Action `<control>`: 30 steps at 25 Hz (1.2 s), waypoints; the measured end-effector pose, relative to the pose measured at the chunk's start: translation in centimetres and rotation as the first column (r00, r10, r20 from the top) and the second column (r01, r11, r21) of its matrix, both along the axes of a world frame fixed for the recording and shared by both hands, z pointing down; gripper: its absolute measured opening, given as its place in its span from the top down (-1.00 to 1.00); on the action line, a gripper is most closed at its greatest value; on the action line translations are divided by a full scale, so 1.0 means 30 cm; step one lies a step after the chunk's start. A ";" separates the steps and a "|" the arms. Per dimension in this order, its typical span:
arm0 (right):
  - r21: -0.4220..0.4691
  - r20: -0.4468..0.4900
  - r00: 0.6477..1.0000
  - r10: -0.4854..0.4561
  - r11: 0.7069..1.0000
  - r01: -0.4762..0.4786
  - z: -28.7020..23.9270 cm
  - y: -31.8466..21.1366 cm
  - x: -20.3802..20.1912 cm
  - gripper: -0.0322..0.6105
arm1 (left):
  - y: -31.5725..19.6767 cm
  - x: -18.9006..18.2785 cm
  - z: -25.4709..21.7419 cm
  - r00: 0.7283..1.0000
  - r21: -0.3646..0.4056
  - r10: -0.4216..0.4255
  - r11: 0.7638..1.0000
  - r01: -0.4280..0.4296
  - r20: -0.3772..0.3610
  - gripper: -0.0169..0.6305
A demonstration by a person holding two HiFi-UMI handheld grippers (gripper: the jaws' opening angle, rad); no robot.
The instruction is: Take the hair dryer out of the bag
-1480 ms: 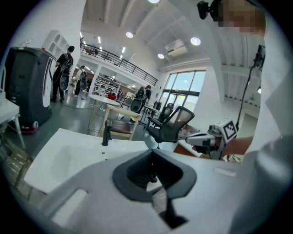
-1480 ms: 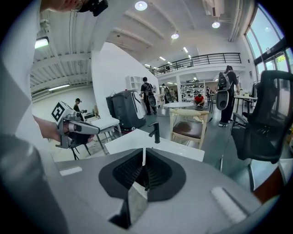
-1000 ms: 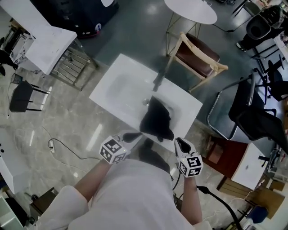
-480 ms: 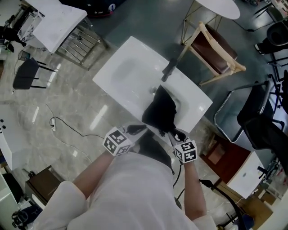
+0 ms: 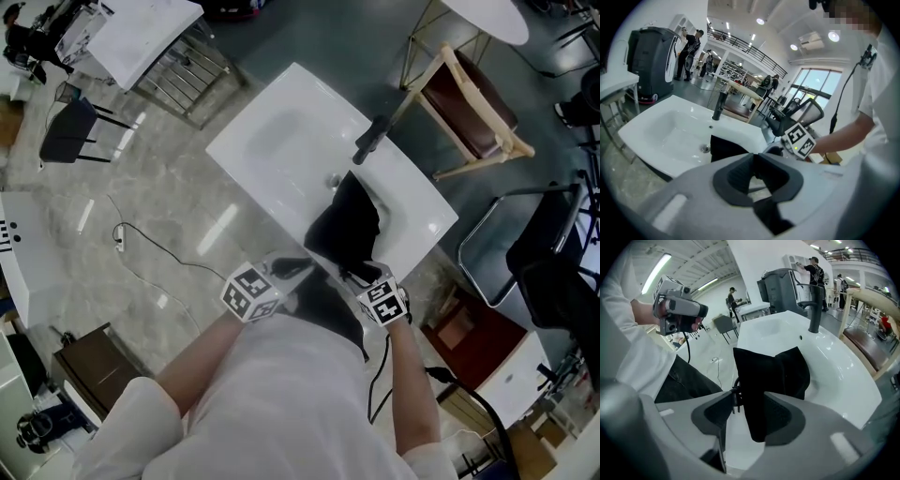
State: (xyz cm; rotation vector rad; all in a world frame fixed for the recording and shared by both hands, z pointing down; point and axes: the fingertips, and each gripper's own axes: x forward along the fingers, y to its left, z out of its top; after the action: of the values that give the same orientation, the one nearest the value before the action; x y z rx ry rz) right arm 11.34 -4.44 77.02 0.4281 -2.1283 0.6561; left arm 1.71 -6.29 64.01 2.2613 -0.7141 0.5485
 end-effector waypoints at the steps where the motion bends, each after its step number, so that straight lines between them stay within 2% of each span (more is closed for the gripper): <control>1: -0.001 0.000 1.000 -0.006 1.000 0.006 0.005 -0.004 0.002 0.27 | 0.001 0.000 0.001 1.000 -0.002 -0.003 1.000 0.003 0.004 0.85; 3: -0.013 -0.005 1.000 -0.009 1.000 0.008 0.009 -0.007 0.010 0.47 | 0.005 -0.001 0.005 1.000 -0.005 -0.007 1.000 0.008 0.012 0.85; 7: -0.043 0.008 1.000 -0.013 0.999 0.013 0.014 0.004 0.017 0.60 | 0.008 0.003 0.011 1.000 -0.008 -0.014 1.000 0.014 0.021 0.85; 9: -0.038 0.011 1.000 -0.016 0.999 0.016 0.011 0.003 0.024 0.83 | 0.005 0.017 0.010 1.000 -0.008 -0.015 1.000 0.015 0.022 0.85; 18: -0.001 0.048 0.997 0.056 0.998 -0.056 -0.046 -0.069 0.069 0.84 | 0.020 0.107 0.027 1.000 -0.038 0.017 0.999 -0.016 0.024 0.84; 26: 0.039 0.064 0.987 0.150 0.988 -0.153 -0.099 -0.147 0.095 0.84 | 0.021 0.206 0.105 0.997 -0.133 0.064 0.989 -0.058 0.043 0.75; 30: 0.044 0.078 0.978 0.194 0.979 -0.198 -0.113 -0.173 0.098 0.83 | -0.009 0.238 0.193 0.994 -0.205 0.062 0.978 -0.043 0.087 0.66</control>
State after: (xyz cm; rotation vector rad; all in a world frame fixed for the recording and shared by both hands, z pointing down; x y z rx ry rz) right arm 14.28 -9.62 73.63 0.6582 -2.1943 0.7388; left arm 8.85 -6.55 69.80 2.0797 -0.6153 0.7232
